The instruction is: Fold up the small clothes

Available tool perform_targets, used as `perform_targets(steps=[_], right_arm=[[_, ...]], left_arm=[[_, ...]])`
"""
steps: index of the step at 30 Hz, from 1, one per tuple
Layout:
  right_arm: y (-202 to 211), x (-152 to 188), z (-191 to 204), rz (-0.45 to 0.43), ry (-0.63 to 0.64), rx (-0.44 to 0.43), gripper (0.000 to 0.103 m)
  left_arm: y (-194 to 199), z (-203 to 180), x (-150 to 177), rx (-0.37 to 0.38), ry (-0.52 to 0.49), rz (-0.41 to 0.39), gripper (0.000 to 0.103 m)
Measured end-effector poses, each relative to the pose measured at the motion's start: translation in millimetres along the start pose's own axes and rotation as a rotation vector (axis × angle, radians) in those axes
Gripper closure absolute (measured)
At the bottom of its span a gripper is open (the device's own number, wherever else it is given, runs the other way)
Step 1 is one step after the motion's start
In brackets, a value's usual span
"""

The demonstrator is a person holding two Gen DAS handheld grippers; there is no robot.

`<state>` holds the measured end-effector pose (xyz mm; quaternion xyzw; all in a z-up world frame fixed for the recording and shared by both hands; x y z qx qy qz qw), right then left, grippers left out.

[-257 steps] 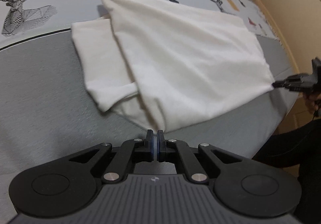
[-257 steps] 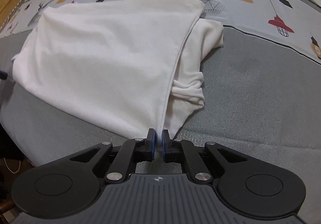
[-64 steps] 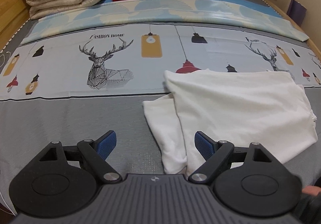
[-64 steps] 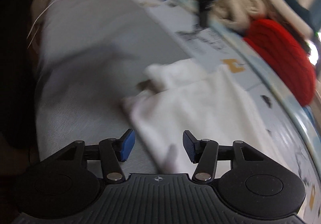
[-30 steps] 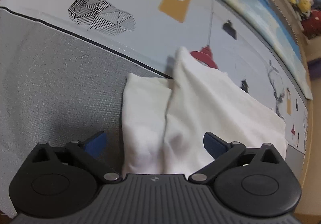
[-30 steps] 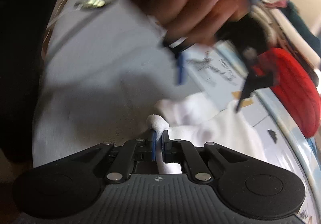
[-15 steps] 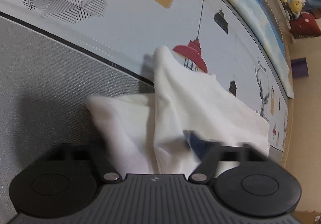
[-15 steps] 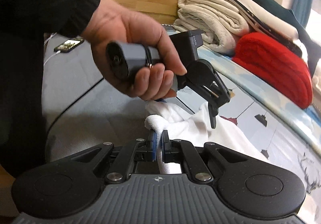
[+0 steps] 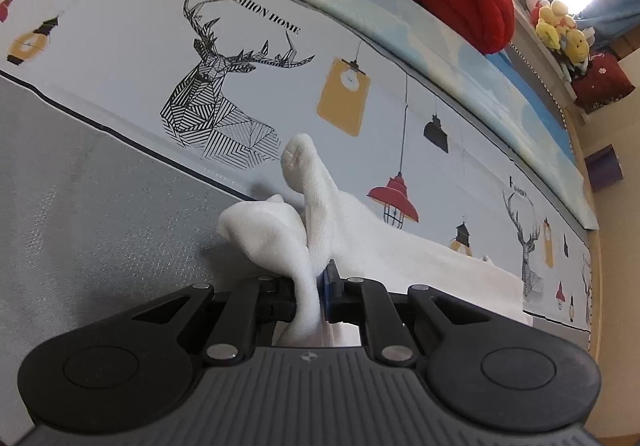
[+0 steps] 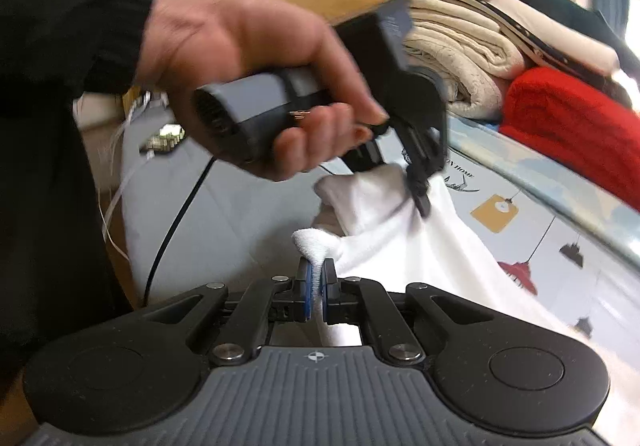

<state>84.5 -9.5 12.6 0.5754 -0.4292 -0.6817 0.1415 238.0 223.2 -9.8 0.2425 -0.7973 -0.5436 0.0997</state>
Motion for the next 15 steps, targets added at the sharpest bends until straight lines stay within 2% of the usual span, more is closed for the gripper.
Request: perform_targets(steps=[3,7,10,12,14,15], right_arm=[[9,7,-12,0.003,-0.081,-0.011,0.099],[34,30,-46,0.01,-0.239,0.029,0.099],[65,58,-80,-0.015,-0.412,0.101,0.1],[92,83,-104,-0.039,-0.551,0.191,0.1],[122,114,-131,-0.053,-0.718,0.324,0.1],[135,130,-144,-0.054,-0.804,0.371,0.1]], left_arm=[[1,-29,2,-0.011,-0.06,-0.01,0.091],[-12,-100,12,0.026,-0.159,-0.029,0.091],[-21,-162,28,0.122,-0.241,-0.054,0.091],[-23,-205,42,0.213,-0.316,-0.08,0.089],[-24,-241,57,0.31,-0.407,-0.088,0.076],[-24,-254,65,0.346,-0.446,-0.095,0.059]])
Point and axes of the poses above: each gripper's, at about its wrist camera, not at the fingertips, and y roughly against the way its jaws point, z to its left, x to its underside, the point moved 3 cm from there along -y, roughly the way its jaws point, and after that the axes turned 14 degrees about z, right-handed, at the moved point
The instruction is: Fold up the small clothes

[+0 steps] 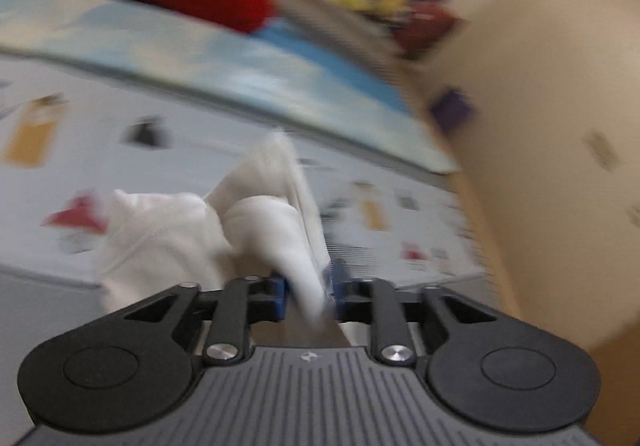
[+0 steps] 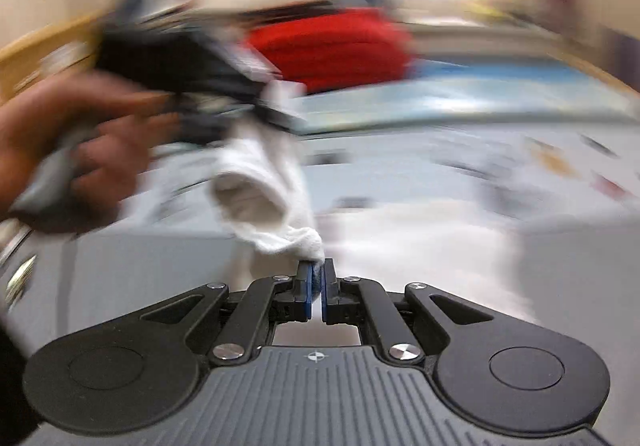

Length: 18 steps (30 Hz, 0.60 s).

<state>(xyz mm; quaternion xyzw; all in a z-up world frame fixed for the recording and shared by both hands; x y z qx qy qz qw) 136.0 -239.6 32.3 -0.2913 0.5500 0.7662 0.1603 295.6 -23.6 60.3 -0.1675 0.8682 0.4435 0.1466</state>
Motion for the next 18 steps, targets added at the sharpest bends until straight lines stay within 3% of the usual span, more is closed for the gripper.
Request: perform_targets(steps=[1,3,5,7,9,11,13,14,15,17,18], right_arm=[[5,1,-27,0.004,-0.099,0.054,0.1],[6,8,-69,0.052,-0.245,0.124,0.1],[-3,23,-107,0.134,-0.374,0.187,0.1],[-14,36,-128,0.201,-0.452,0.196,0.1],[-26,46,-138,0.264,-0.507,0.122,0.097],[-29,47,-141,0.262,-0.527,0.1,0.095],[-32,43,-146,0.251,-0.537,0.097,0.079],[-33,39,-148,0.241,-0.558,0.094,0.077],[-33,39,-149,0.234,-0.577,0.094,0.077],[-35,38,-152,0.243,-0.622,0.099,0.093],[-35,40,-154,0.254,-0.643,0.105,0.093]], left_arm=[[-1,-8,2,0.007,-0.028,-0.012,0.043],[-2,-16,7,-0.029,-0.072,-0.03,0.041],[-8,-10,10,-0.064,-0.07,0.014,0.042],[-16,2,14,-0.092,-0.059,0.079,0.045],[-27,9,21,-0.128,-0.089,0.152,0.048],[-35,13,34,-0.155,-0.159,0.226,0.05],[-48,9,50,-0.167,-0.247,0.306,0.054],[-53,8,60,-0.17,-0.286,0.335,0.056],[-60,7,69,-0.171,-0.32,0.362,0.06],[-79,11,87,-0.176,-0.372,0.424,0.067],[-93,19,98,-0.215,-0.402,0.466,0.073]])
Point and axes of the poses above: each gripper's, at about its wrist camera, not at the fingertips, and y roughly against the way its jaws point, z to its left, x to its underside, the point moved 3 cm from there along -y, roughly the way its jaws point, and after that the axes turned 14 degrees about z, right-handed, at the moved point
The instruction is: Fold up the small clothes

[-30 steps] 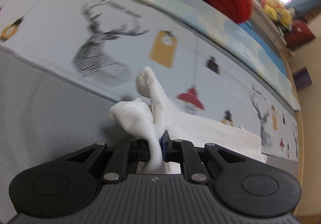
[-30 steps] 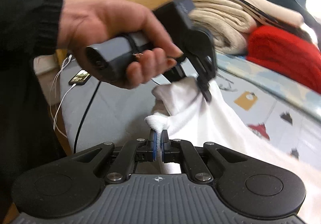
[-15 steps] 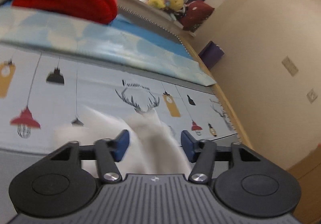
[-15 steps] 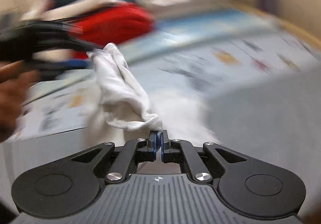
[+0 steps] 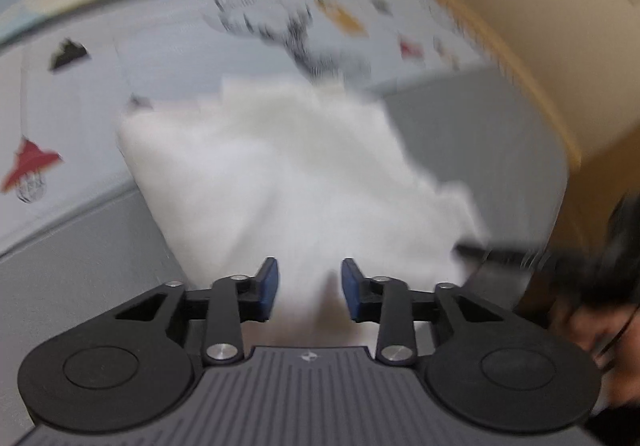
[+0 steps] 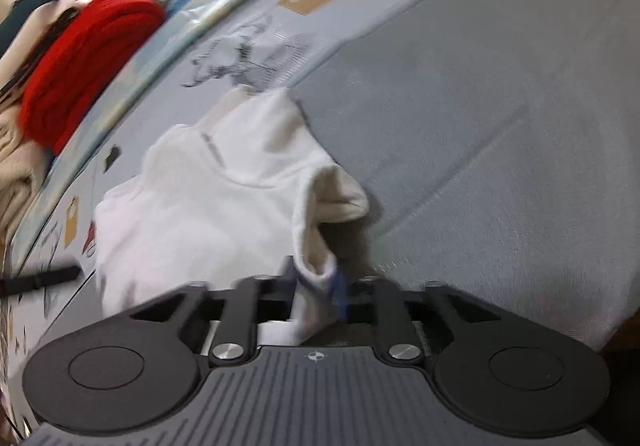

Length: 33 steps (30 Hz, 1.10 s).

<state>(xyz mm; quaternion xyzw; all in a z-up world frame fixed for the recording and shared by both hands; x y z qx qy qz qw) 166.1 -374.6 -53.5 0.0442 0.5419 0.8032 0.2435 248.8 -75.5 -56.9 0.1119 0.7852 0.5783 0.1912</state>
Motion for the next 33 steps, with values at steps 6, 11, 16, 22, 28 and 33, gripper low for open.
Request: perform_targets(steps=[6,11,16,22,28,33], right_arm=[[2,-1,-18,0.121,-0.183,0.062,0.088],[34,-36,-19,0.062,-0.202,0.163,0.082],[43,-93,56,0.025,0.137,-0.029,0.071],[-12,-124,136,0.125,0.591,0.036,0.025],[-86,-132,147,0.189,0.571,0.086,0.052],[-98,-144,149,0.159,0.49,0.051,0.099]], left_arm=[[-10,30,3,0.012,0.103,0.053,0.091],[24,52,-2,0.022,0.163,-0.109,0.076],[-20,77,-2,-0.079,0.212,0.003,0.066],[7,87,-13,-0.02,0.289,-0.076,0.061],[9,84,-25,-0.058,0.308,-0.061,0.061],[15,85,-32,-0.055,0.296,-0.075,0.061]])
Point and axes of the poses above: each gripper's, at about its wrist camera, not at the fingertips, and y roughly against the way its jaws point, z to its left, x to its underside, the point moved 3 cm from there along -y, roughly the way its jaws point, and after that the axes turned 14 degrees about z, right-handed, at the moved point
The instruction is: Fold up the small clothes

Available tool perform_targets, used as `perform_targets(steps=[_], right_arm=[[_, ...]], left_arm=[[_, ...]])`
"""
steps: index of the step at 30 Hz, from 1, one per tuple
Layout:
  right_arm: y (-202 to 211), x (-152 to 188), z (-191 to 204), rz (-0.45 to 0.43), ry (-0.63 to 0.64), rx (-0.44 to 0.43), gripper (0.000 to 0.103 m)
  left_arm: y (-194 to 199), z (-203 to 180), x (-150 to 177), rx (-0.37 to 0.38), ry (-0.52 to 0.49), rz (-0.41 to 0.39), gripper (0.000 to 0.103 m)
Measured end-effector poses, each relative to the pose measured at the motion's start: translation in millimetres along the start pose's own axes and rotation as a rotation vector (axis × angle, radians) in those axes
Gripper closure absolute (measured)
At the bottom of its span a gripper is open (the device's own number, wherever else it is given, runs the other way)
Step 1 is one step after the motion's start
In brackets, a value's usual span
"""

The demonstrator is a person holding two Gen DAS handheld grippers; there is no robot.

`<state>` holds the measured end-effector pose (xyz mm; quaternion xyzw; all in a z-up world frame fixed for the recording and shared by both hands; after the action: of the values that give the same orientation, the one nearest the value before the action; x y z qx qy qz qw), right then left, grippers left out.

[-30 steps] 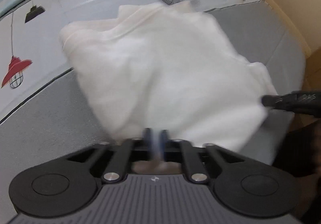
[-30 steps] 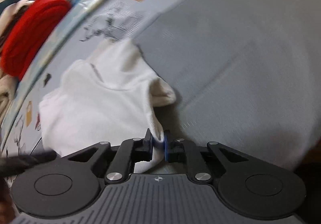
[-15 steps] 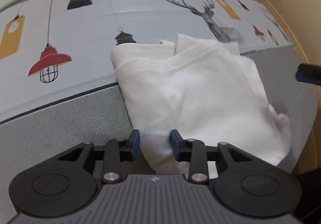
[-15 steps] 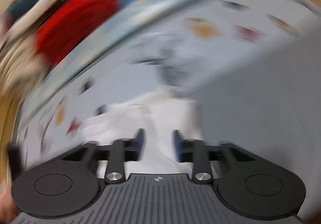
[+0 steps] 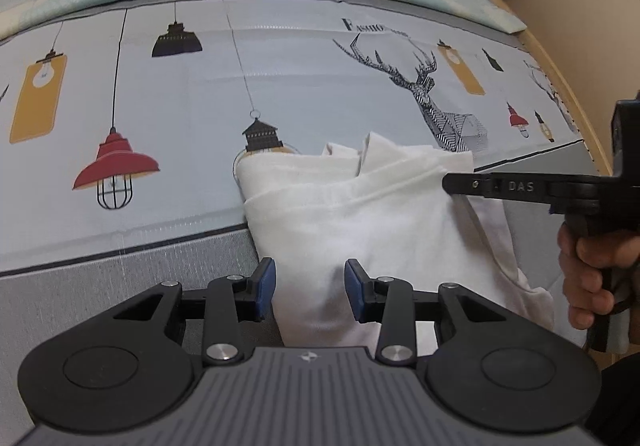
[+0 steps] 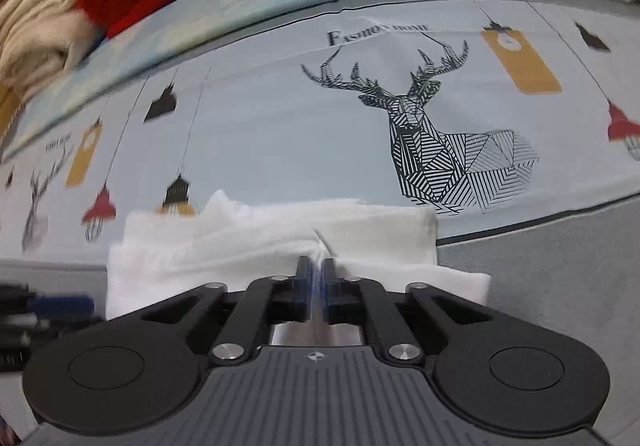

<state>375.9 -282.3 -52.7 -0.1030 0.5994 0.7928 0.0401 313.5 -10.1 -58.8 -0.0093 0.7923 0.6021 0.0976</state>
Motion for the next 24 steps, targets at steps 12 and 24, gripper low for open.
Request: perform_targets(steps=[12,24], right_arm=[[28,9,-36,-0.09,-0.11,0.077,0.044],[14,63,-130,0.097,-0.256,-0.056,0.034]], left_arm=[[-13,14,10,0.061,0.089,0.04,0.019],[-51,40,15,0.161,0.226,0.089,0.015]])
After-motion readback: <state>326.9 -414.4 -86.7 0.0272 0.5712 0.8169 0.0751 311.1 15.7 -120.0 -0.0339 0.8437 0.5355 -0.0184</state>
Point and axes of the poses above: each gripper's, at about its wrist camera, not at the fingertips, and y roughly against the way its jaws point, z to its left, x to its underside, the point moved 3 cm from there along -y, roughly the way its jaws point, and after that the axes turned 14 degrees about z, right-handed, at the moved point
